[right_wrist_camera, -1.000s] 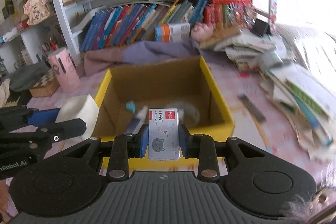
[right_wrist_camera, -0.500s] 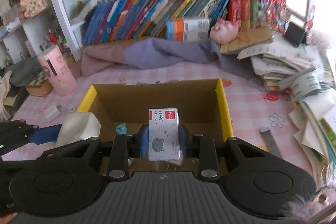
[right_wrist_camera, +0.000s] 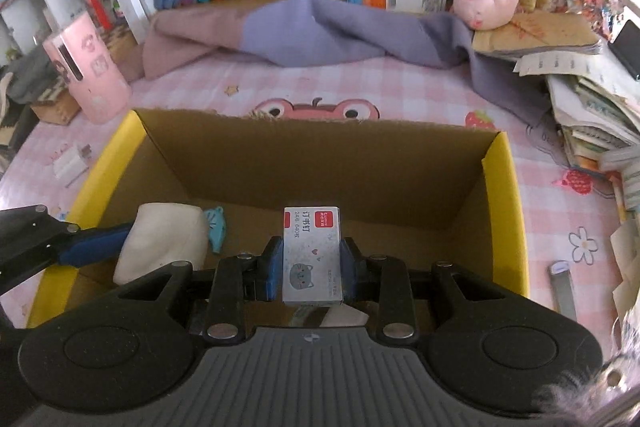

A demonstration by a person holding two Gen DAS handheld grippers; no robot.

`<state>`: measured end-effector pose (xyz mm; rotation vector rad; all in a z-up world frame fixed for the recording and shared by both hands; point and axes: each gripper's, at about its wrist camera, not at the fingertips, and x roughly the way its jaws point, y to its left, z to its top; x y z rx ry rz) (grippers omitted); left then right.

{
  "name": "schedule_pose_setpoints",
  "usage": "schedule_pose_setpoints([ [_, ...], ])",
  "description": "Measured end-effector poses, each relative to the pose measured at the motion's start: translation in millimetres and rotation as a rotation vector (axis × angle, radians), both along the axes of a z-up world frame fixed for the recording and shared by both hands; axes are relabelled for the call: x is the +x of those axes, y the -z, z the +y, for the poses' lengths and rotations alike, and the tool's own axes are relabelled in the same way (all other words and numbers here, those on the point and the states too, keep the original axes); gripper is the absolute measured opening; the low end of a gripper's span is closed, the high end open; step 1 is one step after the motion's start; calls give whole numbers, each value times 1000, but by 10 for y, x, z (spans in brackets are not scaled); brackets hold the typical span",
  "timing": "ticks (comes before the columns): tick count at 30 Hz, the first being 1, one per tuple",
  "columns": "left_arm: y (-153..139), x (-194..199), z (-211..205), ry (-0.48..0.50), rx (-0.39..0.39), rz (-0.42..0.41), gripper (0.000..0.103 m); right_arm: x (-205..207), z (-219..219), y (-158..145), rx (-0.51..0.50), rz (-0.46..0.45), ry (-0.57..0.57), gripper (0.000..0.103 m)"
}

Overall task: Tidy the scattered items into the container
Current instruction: 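Lower both tools into the yellow box and open them, releasing sponge and card box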

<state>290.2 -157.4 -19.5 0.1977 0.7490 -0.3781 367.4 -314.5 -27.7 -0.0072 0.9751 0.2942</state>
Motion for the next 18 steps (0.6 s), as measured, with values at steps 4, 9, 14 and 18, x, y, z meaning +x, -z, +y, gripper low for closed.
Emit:
schedule_pose_setpoints([
  [4, 2, 6, -6, -4, 3, 5, 36, 37, -11, 79, 1, 27, 14, 28],
  [9, -10, 2, -11, 4, -3, 15, 41, 35, -16, 118, 8, 38, 26, 30],
  [14, -66, -73, 9, 4, -20, -22, 72, -20, -41, 80, 36, 4, 47, 52],
  [18, -150, -155, 17, 3, -33, -58, 77, -75, -69, -7, 65, -24, 62, 58],
])
